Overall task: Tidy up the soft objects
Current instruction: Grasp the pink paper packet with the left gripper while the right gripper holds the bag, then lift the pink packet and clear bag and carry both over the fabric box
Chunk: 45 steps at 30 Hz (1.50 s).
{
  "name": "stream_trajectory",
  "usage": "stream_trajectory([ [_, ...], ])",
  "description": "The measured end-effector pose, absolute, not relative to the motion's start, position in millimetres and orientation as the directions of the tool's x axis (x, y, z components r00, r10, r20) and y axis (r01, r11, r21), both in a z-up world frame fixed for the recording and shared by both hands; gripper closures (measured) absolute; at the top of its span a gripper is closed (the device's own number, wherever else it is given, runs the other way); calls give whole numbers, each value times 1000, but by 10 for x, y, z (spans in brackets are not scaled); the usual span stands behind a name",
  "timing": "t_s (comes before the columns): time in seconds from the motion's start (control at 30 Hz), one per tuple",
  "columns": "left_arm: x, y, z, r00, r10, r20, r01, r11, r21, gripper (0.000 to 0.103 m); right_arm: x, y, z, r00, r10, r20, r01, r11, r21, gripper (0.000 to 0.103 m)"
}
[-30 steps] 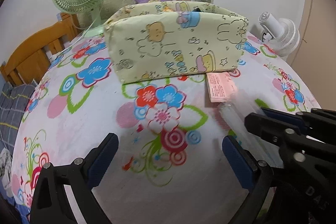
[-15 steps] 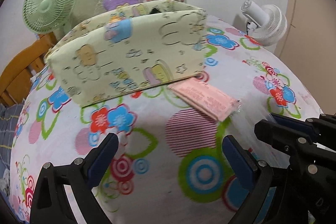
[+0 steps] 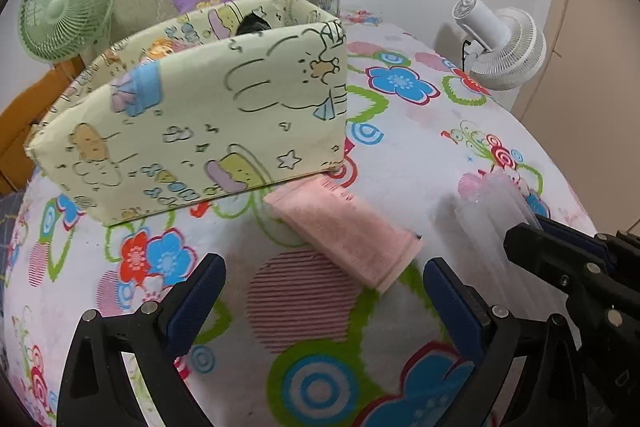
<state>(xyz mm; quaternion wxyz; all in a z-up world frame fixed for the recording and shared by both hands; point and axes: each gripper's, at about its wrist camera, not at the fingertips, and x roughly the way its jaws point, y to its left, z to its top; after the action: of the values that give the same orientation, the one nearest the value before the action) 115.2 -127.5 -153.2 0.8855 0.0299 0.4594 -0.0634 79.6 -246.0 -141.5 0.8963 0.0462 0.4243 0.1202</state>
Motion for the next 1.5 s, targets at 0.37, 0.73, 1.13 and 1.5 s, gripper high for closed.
stream_trajectory([
  [0.37, 1433, -1397, -1600, 547, -70, -834, 79, 996, -32, 4, 1128, -2561, -1391, 600, 258, -757, -191, 965, 178, 88],
  [0.73, 1464, -1334, -1640, 571, -65, -818, 93, 996, -14, 30, 1367, -2452, -1542, 560, 283, -778, -212, 957, 196, 88],
  [1.13, 1236, -1090, -1594, 584, -113, -804, 148, 989, -32, 61, 1336, -2149, -1575, 552, 292, -781, -233, 953, 192, 88],
  [1.5, 1007, -884, -1576, 587, -117, -801, 144, 989, -39, 62, 1163, -1912, -1553, 551, 304, -777, -250, 949, 194, 88],
])
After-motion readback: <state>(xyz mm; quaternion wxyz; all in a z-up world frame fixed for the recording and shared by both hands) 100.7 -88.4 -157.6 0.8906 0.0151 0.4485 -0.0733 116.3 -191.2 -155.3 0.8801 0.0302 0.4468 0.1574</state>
